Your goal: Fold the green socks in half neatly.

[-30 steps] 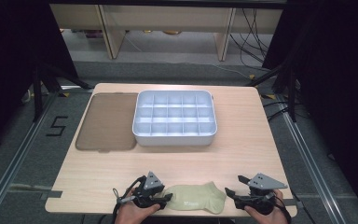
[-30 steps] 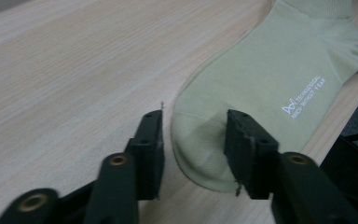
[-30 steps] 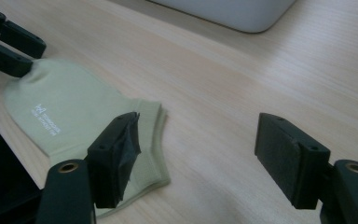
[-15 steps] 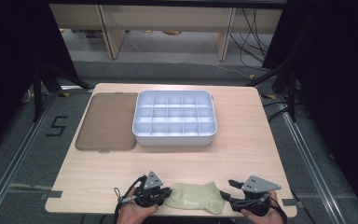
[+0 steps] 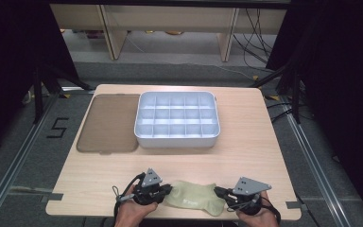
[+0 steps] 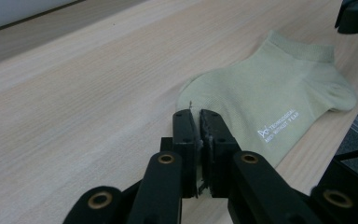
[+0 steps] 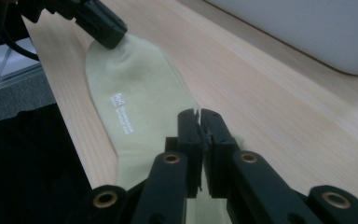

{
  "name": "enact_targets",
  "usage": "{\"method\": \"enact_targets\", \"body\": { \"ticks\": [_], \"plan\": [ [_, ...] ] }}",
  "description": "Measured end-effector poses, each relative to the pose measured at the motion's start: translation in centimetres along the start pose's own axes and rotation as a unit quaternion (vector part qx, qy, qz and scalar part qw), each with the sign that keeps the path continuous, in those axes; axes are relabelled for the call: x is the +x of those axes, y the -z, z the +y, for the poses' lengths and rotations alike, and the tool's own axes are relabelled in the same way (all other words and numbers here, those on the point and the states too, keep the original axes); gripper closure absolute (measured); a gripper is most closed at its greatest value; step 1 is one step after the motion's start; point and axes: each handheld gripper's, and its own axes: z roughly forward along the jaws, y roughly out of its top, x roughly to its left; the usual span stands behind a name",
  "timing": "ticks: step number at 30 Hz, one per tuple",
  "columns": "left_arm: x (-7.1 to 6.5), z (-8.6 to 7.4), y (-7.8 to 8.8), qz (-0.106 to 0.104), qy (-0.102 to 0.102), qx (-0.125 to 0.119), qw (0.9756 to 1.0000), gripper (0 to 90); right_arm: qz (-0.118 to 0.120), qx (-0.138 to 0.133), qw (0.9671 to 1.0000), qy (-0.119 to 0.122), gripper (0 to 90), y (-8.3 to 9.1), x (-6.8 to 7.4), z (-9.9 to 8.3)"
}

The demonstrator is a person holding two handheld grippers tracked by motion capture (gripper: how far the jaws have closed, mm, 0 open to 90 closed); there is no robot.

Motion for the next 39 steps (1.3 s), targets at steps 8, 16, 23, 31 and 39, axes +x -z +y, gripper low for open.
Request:
{"method": "enact_targets", "body": {
  "ticks": [8, 16, 23, 31, 39],
  "plan": [
    [1.0, -0.2, 0.4, 0.007, 0.006, -0.002, 1.0000, 84.7, 0.011, 0.045, 0.9986, 0.025, 90.0, -3.9, 0.4, 1.5],
    [1.4, -0.2, 0.8, 0.019, 0.012, -0.005, 0.9997, 84.7, 0.032, 0.046, 0.9983, 0.013, 90.0, -6.2, -0.1, 2.6],
    [2.3, -0.3, 1.1, 0.018, 0.017, -0.006, 0.9997, 84.8, 0.026, 0.071, 0.9965, 0.037, 90.0, -8.0, 0.4, 3.2],
    [2.7, -0.3, 1.8, 0.021, 0.015, -0.007, 0.9996, 84.7, 0.030, 0.078, 0.9955, 0.044, 90.0, -10.4, 0.2, 4.0],
    [2.9, -0.2, 2.4, 0.025, 0.011, 0.003, 0.9996, 84.6, 0.031, 0.079, 0.9950, 0.052, 90.0, -11.1, 0.4, 4.5]
  ]
}}
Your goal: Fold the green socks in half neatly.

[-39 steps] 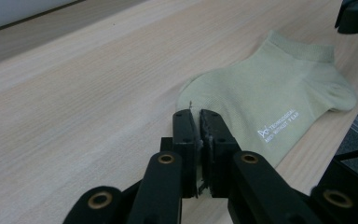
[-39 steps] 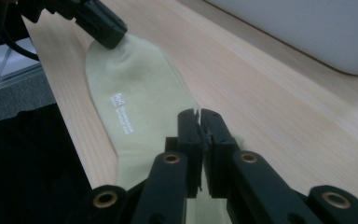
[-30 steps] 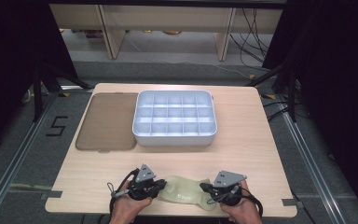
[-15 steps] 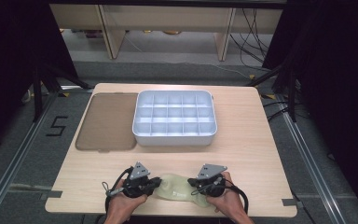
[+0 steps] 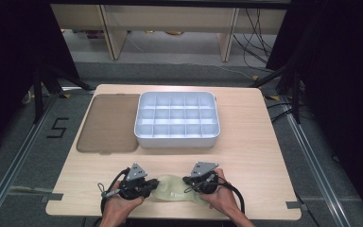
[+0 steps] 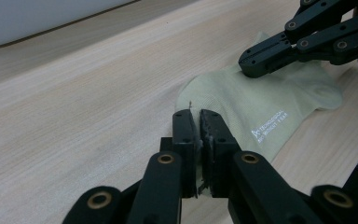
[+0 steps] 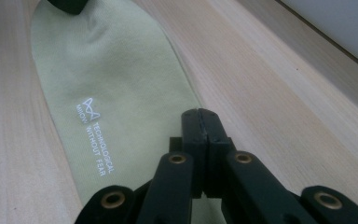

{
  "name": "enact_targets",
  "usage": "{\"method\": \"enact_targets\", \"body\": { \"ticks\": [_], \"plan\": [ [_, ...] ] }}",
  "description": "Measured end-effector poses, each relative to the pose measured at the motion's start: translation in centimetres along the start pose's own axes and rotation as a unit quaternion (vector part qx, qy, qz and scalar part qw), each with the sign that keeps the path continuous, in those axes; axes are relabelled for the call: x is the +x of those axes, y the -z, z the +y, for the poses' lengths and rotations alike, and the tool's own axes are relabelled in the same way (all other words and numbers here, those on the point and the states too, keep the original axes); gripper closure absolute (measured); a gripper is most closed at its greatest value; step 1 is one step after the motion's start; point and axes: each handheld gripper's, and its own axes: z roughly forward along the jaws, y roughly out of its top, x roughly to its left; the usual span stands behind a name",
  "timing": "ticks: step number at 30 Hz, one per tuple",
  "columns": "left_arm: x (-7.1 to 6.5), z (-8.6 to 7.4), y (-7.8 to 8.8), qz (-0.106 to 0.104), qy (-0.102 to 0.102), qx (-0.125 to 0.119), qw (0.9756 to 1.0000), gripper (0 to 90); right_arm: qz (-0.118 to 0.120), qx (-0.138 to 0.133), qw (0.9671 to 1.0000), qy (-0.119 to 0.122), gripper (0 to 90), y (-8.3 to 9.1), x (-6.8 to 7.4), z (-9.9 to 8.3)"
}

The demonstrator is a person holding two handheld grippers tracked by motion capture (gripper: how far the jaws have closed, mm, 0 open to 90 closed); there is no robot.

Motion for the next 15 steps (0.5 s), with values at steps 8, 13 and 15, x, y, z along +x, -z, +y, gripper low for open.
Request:
{"method": "enact_targets", "body": {
  "ticks": [8, 13, 15],
  "plan": [
    [-0.1, 0.3, 0.2, 0.004, -0.008, 0.005, 0.9999, 84.4, 0.030, -0.041, 0.9987, -0.006, 90.0, 1.8, 0.7, 0.5],
    [0.0, 0.6, 0.4, 0.006, -0.013, 0.008, 0.9999, 84.4, 0.058, -0.017, 0.9982, 0.000, 90.0, 1.9, 2.3, -0.4],
    [0.0, 0.7, 0.4, -0.001, -0.015, 0.011, 0.9998, 84.4, 0.067, -0.014, 0.9975, 0.013, 90.0, 1.7, 2.5, -0.6]
  ]
}}
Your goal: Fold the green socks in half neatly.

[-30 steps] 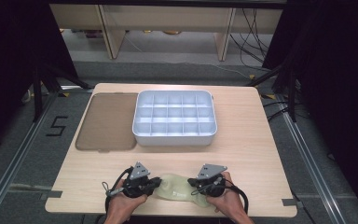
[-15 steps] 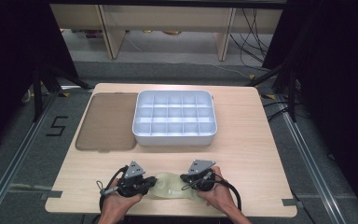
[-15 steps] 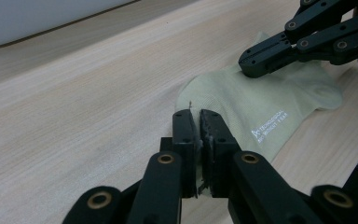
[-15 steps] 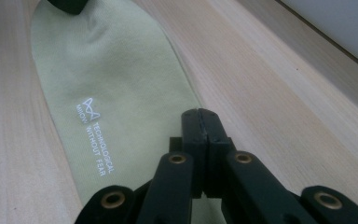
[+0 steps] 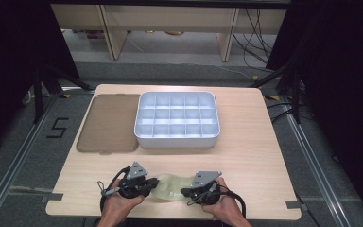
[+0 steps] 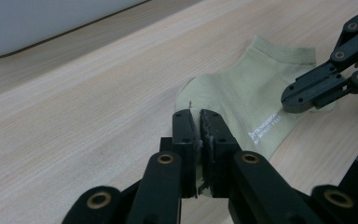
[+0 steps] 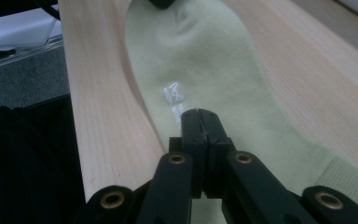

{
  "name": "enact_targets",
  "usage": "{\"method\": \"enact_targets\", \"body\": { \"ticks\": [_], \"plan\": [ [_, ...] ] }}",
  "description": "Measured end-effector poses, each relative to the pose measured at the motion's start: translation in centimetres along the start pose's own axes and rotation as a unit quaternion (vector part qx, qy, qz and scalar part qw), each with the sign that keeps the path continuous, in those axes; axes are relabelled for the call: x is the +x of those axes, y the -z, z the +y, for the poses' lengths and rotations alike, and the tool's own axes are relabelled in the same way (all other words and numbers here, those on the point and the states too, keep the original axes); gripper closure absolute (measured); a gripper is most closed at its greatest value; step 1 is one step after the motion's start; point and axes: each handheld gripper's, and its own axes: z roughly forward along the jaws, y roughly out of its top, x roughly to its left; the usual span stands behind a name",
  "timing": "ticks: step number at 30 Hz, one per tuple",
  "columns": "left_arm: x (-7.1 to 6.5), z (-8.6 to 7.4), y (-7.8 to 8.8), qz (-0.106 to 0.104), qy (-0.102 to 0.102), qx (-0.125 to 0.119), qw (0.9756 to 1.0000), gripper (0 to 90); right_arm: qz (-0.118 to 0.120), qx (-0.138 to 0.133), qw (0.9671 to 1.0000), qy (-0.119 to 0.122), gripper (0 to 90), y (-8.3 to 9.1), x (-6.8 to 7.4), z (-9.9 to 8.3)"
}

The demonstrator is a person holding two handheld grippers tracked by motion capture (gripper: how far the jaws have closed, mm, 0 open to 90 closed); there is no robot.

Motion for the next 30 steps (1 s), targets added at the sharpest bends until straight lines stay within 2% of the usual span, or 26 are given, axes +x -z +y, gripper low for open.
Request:
{"method": "enact_targets", "body": {
  "ticks": [2, 3, 5, 6, 8, 9, 14, 15, 16, 18, 19, 20, 21, 25, 27, 28, 30],
  "plan": [
    [0.0, 0.2, 0.0, -0.002, 0.004, -0.003, 1.0000, 84.4, -0.001, 0.014, 0.9999, 0.000, 90.0, -0.4, 0.0, -0.5],
    [-0.1, 0.2, -0.1, -0.002, 0.016, -0.008, 0.9998, 84.4, -0.001, 0.014, 0.9999, 0.000, 90.0, -0.4, 0.0, -0.5],
    [-0.3, 0.5, 0.0, -0.005, 0.013, -0.012, 0.9998, 84.3, 0.005, 0.008, 1.0000, 0.002, 90.0, -0.7, -0.2, -0.6],
    [-0.3, 0.7, 0.1, -0.010, 0.006, -0.010, 0.9999, 84.3, 0.002, 0.008, 1.0000, 0.001, 90.0, -0.7, -0.2, -0.6],
    [-0.7, 1.1, 0.1, -0.016, 0.009, -0.016, 0.9997, 84.3, 0.002, 0.009, 1.0000, 0.000, 90.0, -0.7, -0.2, -0.5],
    [-1.0, 1.7, 0.1, -0.019, 0.000, -0.016, 0.9997, 84.3, -0.002, 0.009, 0.9999, 0.005, 90.0, -0.6, -0.2, -0.6],
    [-1.7, 2.6, -0.4, -0.027, -0.003, -0.021, 0.9994, 84.3, -0.005, 0.004, 1.0000, 0.005, 89.5, -0.6, -0.1, -0.6],
    [-2.1, 3.0, -0.7, -0.030, -0.015, -0.018, 0.9993, 84.3, -0.005, 0.002, 1.0000, 0.006, 89.4, -0.3, -0.2, -0.6],
    [-2.2, 3.1, -0.8, -0.033, -0.016, -0.016, 0.9992, 84.3, -0.009, -0.005, 0.9999, -0.007, 89.4, 0.1, -0.2, -0.6],
    [-2.3, 3.1, -0.9, -0.033, -0.015, -0.016, 0.9992, 84.3, -0.010, -0.008, 0.9999, -0.010, 89.4, 0.7, -0.3, -0.6],
    [-2.3, 3.2, -0.8, -0.033, -0.017, -0.014, 0.9992, 84.2, -0.025, -0.019, 0.9994, -0.013, 89.4, 2.0, -0.7, -0.7],
    [-2.3, 3.2, -0.8, -0.033, -0.017, -0.014, 0.9992, 84.2, -0.025, -0.019, 0.9994, -0.013, 89.4, 2.0, -0.7, -0.7],
    [-2.3, 3.3, -0.8, -0.032, -0.017, -0.015, 0.9992, 84.2, -0.036, -0.021, 0.9991, -0.008, 89.4, 2.7, -0.9, -0.8],
    [-2.3, 3.6, -0.7, -0.032, -0.020, -0.015, 0.9992, 84.2, -0.064, -0.018, 0.9974, -0.029, 89.4, 5.2, -1.7, -2.3],
    [-2.5, 3.8, -0.8, -0.037, -0.018, -0.015, 0.9991, 84.2, -0.066, -0.006, 0.9969, -0.043, 89.5, 5.7, -1.8, -3.2],
    [-2.6, 3.9, -0.9, -0.039, -0.024, -0.016, 0.9988, 84.2, -0.068, -0.004, 0.9970, -0.036, 89.5, 5.7, -2.0, -3.6],
    [-2.9, 4.1, -1.1, -0.040, -0.025, -0.013, 0.9988, 84.2, -0.074, 0.005, 0.9964, -0.040, 89.5, 5.6, -2.3, -4.1]
  ]
}}
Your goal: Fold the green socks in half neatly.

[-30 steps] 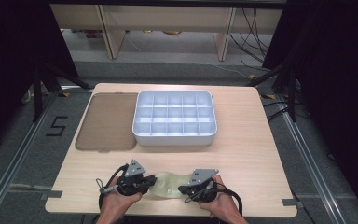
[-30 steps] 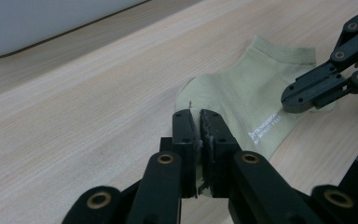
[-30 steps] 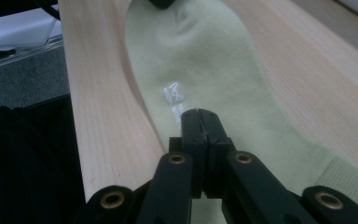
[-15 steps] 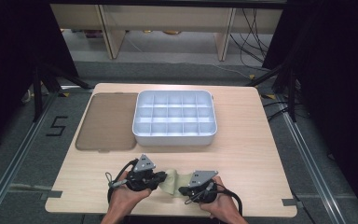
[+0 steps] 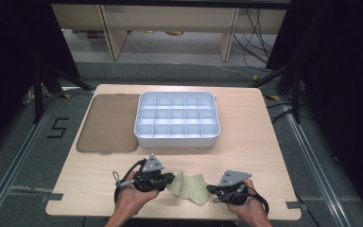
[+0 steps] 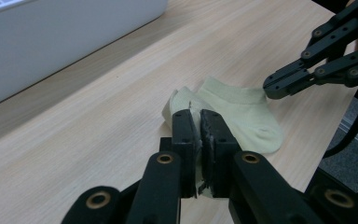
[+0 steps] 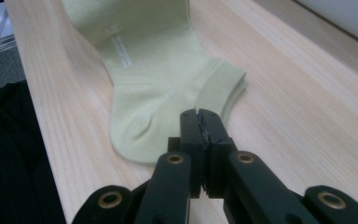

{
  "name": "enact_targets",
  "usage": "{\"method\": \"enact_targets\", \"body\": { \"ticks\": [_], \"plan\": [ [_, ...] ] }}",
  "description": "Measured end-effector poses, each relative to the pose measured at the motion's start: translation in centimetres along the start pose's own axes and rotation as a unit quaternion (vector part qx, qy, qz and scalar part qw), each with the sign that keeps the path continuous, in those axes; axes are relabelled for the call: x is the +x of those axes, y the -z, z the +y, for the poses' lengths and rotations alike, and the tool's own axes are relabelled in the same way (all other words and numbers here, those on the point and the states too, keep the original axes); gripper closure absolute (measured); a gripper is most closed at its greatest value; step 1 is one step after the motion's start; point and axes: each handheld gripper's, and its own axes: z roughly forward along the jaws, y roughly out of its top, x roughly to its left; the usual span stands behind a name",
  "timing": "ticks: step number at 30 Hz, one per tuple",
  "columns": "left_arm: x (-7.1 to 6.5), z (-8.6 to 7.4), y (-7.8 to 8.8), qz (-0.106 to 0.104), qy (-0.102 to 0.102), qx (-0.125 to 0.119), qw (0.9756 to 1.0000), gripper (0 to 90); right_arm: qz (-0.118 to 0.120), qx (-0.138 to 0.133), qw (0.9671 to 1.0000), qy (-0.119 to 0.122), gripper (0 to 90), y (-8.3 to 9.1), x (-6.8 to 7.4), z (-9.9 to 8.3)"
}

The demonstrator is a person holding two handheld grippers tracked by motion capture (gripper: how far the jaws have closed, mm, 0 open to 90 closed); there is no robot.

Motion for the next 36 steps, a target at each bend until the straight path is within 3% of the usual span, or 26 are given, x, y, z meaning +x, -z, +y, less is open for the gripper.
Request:
{"method": "enact_targets", "body": {
  "ticks": [6, 20, 27, 30, 35, 36],
  "plan": [
    [-0.9, 0.9, -1.1, -0.004, -0.009, 0.002, 1.0000, 84.0, 0.002, 0.016, 0.9999, 0.002, 90.0, -0.7, -0.2, -0.1],
    [-2.6, 2.0, -4.7, -0.003, -0.025, 0.024, 0.9994, 83.1, 0.015, 0.015, 0.9998, -0.005, 90.0, -0.8, -0.2, -0.2],
    [-3.0, 2.1, -6.2, -0.005, -0.032, 0.032, 0.9990, 82.1, 0.007, -0.001, 0.9998, -0.018, 90.0, 0.1, -0.9, -0.4],
    [-3.4, 2.2, -6.6, -0.009, -0.032, 0.033, 0.9989, 81.5, 0.014, -0.007, 0.9995, -0.028, 89.8, 0.4, -1.1, -0.4],
    [-3.8, 2.3, -7.1, -0.026, -0.036, 0.030, 0.9986, 79.8, -0.001, -0.019, 0.9994, -0.030, 89.6, 1.2, -1.5, -0.4],
    [-3.8, 2.3, -7.2, -0.029, -0.028, 0.027, 0.9988, 78.2, 0.001, -0.023, 0.9991, -0.034, 89.3, 1.3, -1.6, -0.5]
  ]
}}
